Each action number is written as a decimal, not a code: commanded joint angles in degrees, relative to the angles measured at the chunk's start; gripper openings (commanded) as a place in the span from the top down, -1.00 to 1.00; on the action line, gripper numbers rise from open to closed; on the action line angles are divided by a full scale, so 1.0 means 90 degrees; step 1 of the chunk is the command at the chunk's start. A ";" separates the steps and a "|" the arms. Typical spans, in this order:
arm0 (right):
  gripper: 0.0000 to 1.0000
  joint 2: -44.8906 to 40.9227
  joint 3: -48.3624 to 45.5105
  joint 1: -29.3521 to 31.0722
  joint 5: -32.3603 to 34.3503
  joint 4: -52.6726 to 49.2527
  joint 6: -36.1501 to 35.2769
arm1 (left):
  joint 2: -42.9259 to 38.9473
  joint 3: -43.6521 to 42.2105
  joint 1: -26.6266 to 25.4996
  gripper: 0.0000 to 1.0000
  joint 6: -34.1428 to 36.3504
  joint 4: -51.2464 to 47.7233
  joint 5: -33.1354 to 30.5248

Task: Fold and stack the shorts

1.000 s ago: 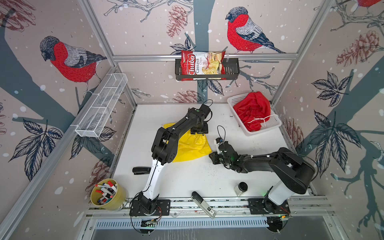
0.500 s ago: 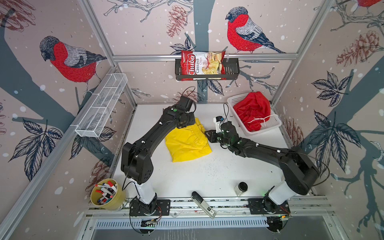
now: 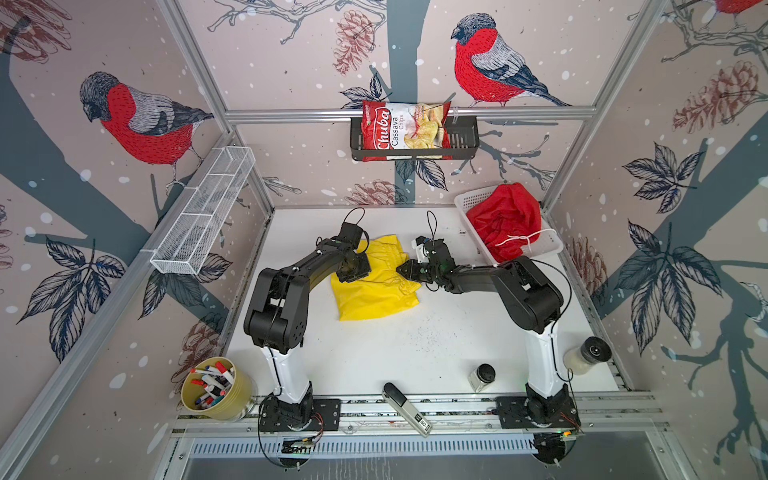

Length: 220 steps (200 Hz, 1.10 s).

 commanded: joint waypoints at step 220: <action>0.83 0.1123 0.3429 -0.0046 0.0422 -0.2724 -0.1608 | -0.1631 -0.2339 0.0568 -0.03 -0.0453 0.1397 -0.0465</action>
